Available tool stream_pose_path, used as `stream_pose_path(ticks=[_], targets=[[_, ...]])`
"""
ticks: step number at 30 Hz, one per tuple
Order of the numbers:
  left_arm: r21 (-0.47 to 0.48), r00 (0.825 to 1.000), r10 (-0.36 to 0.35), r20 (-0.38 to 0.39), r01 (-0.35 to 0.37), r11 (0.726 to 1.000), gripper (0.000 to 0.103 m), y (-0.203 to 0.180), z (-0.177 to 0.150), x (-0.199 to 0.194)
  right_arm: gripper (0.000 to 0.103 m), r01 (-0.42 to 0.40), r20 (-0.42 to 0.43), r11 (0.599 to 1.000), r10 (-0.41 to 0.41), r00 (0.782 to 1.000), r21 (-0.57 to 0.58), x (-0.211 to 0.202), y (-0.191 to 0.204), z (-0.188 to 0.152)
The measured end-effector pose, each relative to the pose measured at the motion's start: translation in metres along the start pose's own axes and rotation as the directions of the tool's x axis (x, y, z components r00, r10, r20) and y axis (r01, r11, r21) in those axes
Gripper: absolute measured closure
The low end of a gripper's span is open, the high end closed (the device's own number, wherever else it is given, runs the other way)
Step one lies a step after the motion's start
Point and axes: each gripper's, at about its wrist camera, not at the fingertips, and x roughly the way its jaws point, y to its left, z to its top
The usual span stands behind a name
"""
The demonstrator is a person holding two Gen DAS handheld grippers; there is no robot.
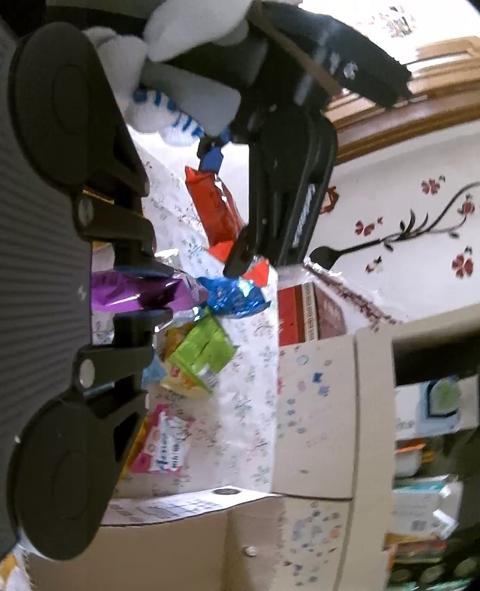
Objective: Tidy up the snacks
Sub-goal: 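Grasp and lift the purple packet with the right tool while the left holds its packet, then carry both packets over the cardboard box and open both tools to drop them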
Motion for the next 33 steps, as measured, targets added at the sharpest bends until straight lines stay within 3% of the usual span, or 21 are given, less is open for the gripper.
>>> stream_pose_path(ticks=[17,33], targets=[[0.023,0.996,-0.059,0.069,0.057,0.998,0.018,-0.021,0.005,-0.026,0.088,0.040,0.146,0.999,-0.044,0.988,0.036,-0.040,-0.009,0.029],[0.130,0.979,-0.177,0.103,0.163,0.978,0.018,-0.085,-0.006,-0.037,0.088,0.161,0.285,0.977,-0.195,0.938,0.138,-0.115,-0.068,0.054]])
